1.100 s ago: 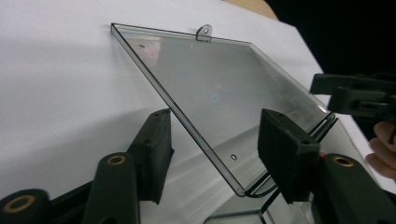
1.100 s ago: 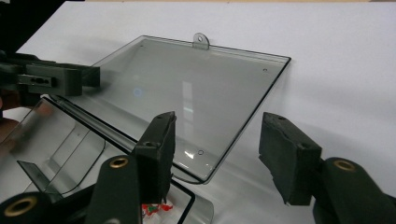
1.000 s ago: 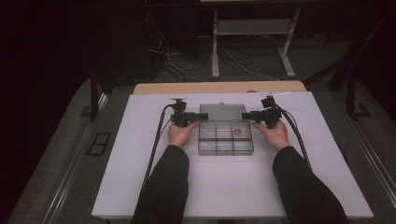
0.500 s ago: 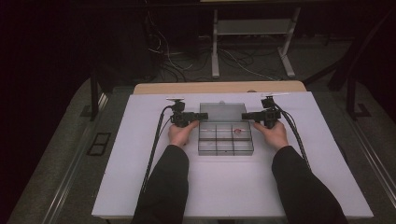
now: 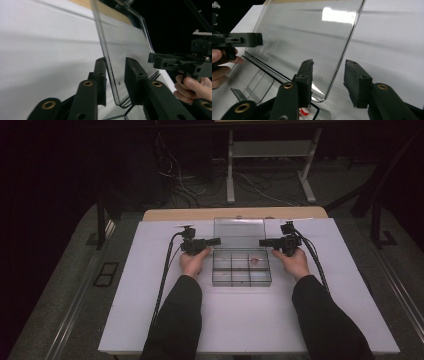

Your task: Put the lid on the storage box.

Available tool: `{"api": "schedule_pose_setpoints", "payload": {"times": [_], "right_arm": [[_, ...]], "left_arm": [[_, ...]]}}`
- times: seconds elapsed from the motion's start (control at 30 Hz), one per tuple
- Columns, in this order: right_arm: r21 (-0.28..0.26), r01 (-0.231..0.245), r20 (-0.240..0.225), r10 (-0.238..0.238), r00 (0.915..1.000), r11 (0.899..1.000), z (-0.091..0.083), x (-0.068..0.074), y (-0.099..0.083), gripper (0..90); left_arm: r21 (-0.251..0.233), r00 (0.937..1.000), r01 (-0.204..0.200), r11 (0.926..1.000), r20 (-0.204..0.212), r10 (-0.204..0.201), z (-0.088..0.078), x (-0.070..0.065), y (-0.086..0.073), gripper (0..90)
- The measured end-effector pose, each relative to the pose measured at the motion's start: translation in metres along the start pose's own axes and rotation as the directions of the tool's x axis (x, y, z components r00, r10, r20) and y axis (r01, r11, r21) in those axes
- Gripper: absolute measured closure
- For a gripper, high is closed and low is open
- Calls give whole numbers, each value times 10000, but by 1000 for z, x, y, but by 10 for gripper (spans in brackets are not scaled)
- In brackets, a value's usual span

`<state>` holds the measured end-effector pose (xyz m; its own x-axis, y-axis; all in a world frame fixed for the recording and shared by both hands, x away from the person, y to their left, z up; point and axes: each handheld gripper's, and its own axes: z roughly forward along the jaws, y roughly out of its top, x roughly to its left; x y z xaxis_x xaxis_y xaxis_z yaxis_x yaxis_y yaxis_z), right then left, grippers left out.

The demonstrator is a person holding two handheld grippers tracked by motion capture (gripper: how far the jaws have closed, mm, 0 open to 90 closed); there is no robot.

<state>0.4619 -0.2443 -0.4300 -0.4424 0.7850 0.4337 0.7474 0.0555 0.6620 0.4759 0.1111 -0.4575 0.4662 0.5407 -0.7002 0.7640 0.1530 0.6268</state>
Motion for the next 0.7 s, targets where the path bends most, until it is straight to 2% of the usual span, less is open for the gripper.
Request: {"api": "schedule_pose_setpoints", "payload": {"times": [0.03,0.1,0.27,0.43,0.53,0.7], "right_arm": [[-6,0,-33,0,10000,10000,-1,1,0,592],[-47,31,-99,-31,9999,10000,-2,1,1,594],[-122,316,-57,-317,9995,9994,-5,3,3,596],[-558,507,-233,-521,9984,9971,-11,7,7,622],[-507,694,-209,-705,9973,9963,-12,7,9,640],[-494,528,-499,-552,9972,9974,-11,1,9,676]], "left_arm": [[-130,9999,2,9999,145,0,-1,0,0,749],[-171,9995,-237,9996,214,241,-4,-1,0,775],[-16,9982,-419,9991,430,419,-7,-2,1,788],[-60,9971,-612,9981,439,614,-8,-3,0,791],[-61,9965,-714,9974,436,716,-9,-4,0,791],[-282,9939,-982,9948,484,995,-9,-5,-2,793]]}}
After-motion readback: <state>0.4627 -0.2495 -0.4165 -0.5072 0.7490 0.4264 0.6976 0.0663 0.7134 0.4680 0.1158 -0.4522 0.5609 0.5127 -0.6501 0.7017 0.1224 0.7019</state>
